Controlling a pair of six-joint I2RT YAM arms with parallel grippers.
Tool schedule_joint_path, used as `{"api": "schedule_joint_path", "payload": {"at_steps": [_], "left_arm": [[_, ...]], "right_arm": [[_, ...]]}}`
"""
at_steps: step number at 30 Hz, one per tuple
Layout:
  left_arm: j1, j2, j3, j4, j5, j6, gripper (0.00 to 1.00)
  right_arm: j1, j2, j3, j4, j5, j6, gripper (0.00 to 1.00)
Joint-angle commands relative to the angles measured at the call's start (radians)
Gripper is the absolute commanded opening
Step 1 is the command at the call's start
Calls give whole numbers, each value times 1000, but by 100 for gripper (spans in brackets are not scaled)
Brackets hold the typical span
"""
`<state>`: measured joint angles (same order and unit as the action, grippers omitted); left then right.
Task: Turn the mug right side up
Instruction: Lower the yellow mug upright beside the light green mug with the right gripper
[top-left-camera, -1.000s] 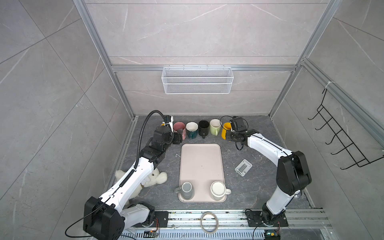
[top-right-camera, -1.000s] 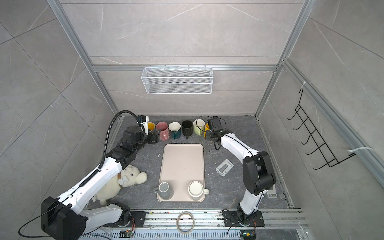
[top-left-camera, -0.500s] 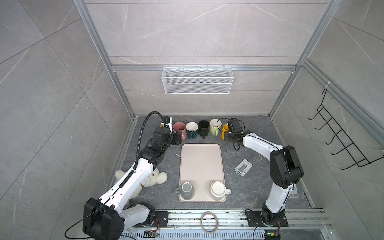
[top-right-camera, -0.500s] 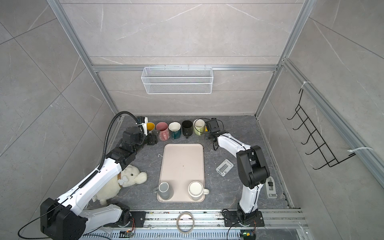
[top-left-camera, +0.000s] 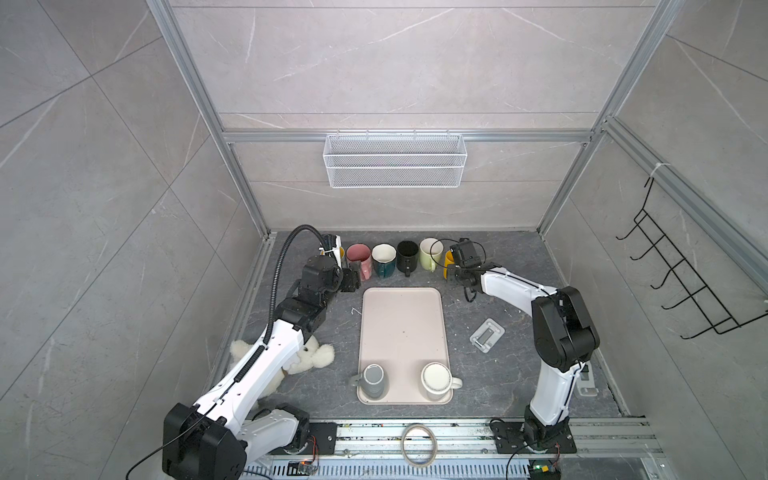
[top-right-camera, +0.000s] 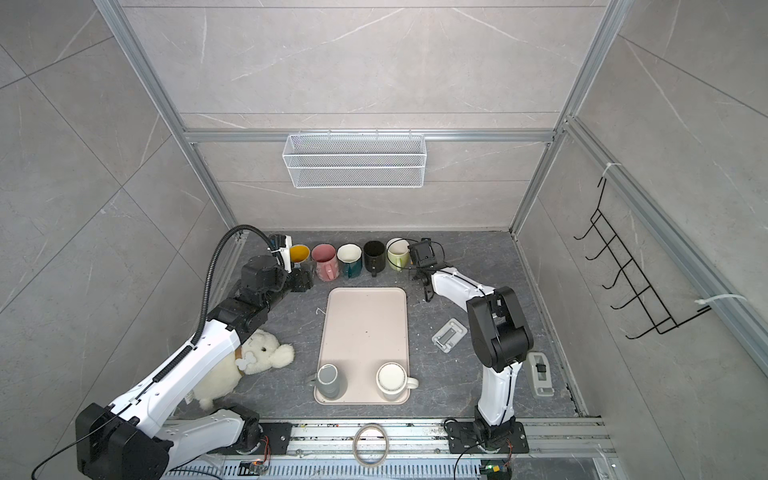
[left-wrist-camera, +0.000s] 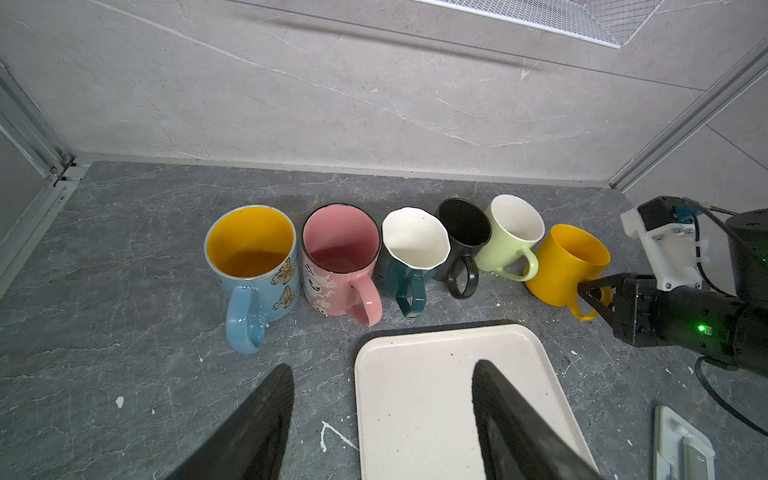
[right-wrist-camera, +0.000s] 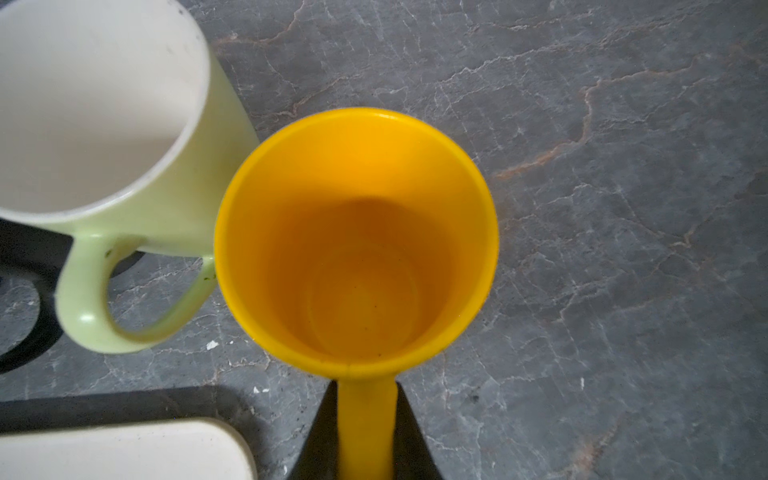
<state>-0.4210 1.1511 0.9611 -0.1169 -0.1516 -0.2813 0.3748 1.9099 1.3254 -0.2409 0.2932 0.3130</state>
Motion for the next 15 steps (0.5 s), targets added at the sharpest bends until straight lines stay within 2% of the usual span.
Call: {"api": "schedule_joint_path", "payload": {"at_steps": [1, 3, 6, 15], "left_arm": [[5, -26, -7, 15, -3, -19, 70], [6, -27, -10, 17, -6, -20, 70], [5, -31, -10, 17, -6, -17, 70], [7, -40, -18, 16, -16, -15, 70]], "right_arm": [[16, 15, 17, 57, 28, -3, 0], [21, 18, 16, 55, 35, -2, 2], [25, 20, 15, 51, 42, 4, 12], [31, 16, 4, 37, 45, 20, 18]]}}
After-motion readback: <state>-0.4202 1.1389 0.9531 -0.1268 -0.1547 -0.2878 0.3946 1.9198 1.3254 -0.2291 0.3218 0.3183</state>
